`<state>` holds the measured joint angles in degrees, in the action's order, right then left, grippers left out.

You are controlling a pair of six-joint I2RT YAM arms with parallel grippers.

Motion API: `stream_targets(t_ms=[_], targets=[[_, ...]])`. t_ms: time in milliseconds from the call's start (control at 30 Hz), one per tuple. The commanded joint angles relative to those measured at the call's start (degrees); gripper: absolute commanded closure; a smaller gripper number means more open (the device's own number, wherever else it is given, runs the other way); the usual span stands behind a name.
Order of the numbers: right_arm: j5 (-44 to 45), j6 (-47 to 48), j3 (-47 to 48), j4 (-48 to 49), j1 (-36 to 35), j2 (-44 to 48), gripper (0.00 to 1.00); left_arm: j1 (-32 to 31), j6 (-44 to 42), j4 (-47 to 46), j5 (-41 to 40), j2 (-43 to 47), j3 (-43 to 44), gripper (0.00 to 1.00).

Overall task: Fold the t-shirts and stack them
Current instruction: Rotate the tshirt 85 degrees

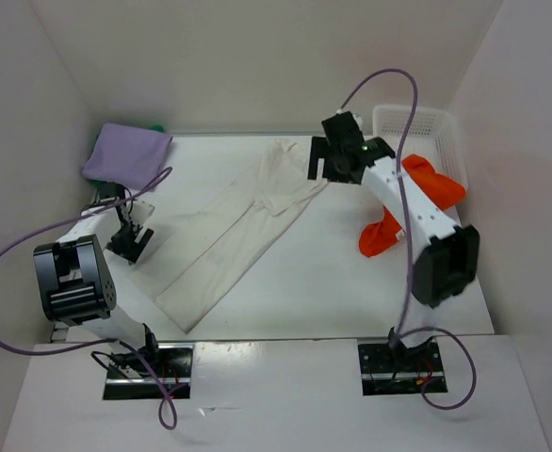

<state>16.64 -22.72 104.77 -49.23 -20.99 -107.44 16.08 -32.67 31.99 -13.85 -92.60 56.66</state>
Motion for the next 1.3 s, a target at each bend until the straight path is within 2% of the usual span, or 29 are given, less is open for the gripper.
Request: stream_targets(t_ms=[0, 33, 100, 133, 267, 300, 367, 467, 700, 800, 1033, 1100, 1167, 1267], targets=[[-4.16, -2.31, -15.87, 7.30, -10.79, 12.67, 0.01, 1.23, 1.90, 0.80, 1.97, 4.08, -1.90, 0.08], [-4.16, -6.59, -22.00, 8.27, -17.78, 14.78, 0.01, 1.24, 1.90, 0.80, 2.50, 5.31, -2.43, 0.08], [-5.21, -11.62, -24.26, 9.33, -24.50, 13.50, 0.01, 1.85, 2.43, 0.80, 3.29, 6.55, -3.84, 0.08], [-5.83, -16.26, -23.74, 9.33, -30.54, 10.35, 0.01, 1.85, 2.43, 0.80, 4.00, 8.03, -4.97, 0.08], [-9.43, -22.54, -15.23, 8.11, -40.95, 0.08, 0.01, 1.85, 3.04, 0.18, 5.32, 11.82, -6.39, 0.08], [-10.31, -23.15, -12.17, 7.58, -42.62, -1.70, 0.12, 1.85, 3.05, 0.18, 6.19, 13.13, -6.91, 0.07], [-11.02, -23.16, -8.90, 7.57, -47.63, -6.17, 0.23, 1.85, 3.05, 0.70, 7.51, 14.28, -6.92, 0.07], [-13.29, -21.49, -1.52, 2.66, -51.76, -12.41, 0.26, 2.38, 2.52, 0.71, 8.31, 16.04, -8.23, 0.07], [-14.62, -22.63, 11.05, -2.97, -54.42, -23.59, 0.24, 2.38, 1.38, 0.71, 10.24, 19.20, -9.29, 0.07], [-16.28, -24.03, 12.55, -5.78, -54.42, -26.58, 0.24, 2.38, 0.23, 1.24, 10.24, 20.70, -9.99, 0.07], [-20.34, -26.76, 16.69, -5.79, -51.88, -32.31, 0.24, 2.38, -0.38, 1.76, 11.39, 21.76, -9.91, 0.07], [-21.65, -27.37, 15.38, -4.48, -50.64, -32.84, 0.26, 2.38, -0.38, 1.76, 11.99, 22.37, -9.91, 0.07], [-22.18, -28.08, 11.44, -1.68, -50.03, -31.26, 0.36, 2.38, -0.38, 1.76, 12.00, 22.37, -10.43, 0.07], [-26.48, -29.49, 3.88, 4.64, -48.09, -27.40, 0.36, 2.38, -0.90, 1.76, 12.00, 22.90, -11.05, 0.07]])
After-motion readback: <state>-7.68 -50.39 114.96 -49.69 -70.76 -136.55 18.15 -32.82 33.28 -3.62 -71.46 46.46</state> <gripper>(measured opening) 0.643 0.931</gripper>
